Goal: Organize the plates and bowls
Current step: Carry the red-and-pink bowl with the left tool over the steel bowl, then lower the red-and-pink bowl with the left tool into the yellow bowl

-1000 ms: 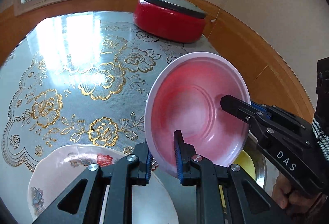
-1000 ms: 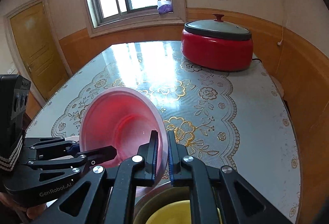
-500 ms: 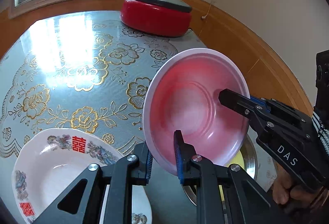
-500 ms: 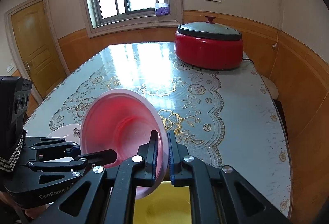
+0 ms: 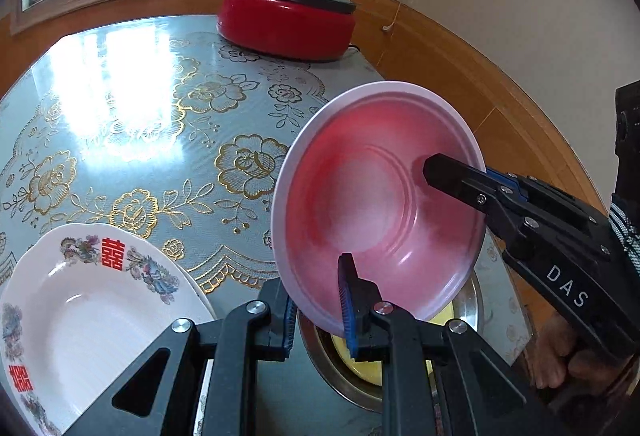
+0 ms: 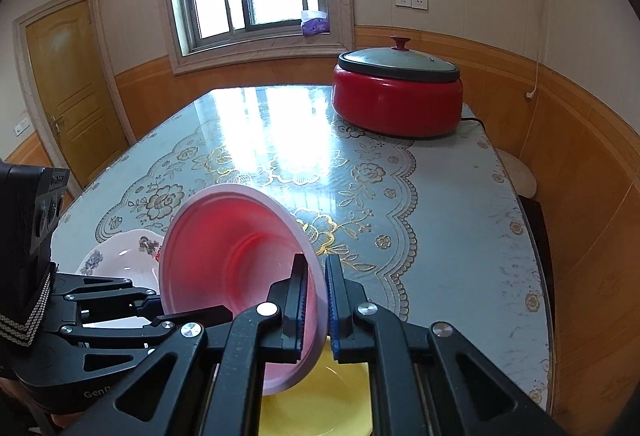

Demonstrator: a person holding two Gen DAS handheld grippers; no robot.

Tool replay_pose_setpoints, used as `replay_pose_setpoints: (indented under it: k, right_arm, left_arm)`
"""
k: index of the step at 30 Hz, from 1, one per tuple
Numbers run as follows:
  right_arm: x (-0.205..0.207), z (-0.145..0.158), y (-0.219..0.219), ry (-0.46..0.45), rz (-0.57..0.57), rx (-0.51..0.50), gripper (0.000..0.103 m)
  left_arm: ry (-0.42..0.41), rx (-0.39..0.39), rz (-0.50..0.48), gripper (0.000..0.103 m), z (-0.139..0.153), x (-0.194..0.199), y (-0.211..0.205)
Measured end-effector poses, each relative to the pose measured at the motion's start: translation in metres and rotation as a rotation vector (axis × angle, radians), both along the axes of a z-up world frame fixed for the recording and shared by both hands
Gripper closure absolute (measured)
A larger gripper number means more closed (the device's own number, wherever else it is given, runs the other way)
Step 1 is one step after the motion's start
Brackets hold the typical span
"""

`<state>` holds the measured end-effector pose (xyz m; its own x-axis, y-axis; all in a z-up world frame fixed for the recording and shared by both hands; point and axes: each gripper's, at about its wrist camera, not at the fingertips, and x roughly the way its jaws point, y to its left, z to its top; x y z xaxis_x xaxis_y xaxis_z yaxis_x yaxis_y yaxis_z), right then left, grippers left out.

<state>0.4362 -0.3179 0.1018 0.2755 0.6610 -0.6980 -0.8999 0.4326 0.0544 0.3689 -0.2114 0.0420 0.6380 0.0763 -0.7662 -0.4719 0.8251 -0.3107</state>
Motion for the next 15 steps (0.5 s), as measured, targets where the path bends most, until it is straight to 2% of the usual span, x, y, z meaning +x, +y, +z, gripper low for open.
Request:
replay_pose_setpoints:
  k: [9,15]
  right_arm:
    - [0.002,-0.002,-0.013,0.031,0.028,0.003,0.094]
    - [0.015,-0.010,-0.033,0.180,0.060,0.017,0.094]
  left_arm:
    - [-0.006,-0.003,-0.015,0.084,0.000,-0.004,-0.011]
    - [-0.030,-0.017,-0.047,0.084,0.006,-0.015,-0.020]
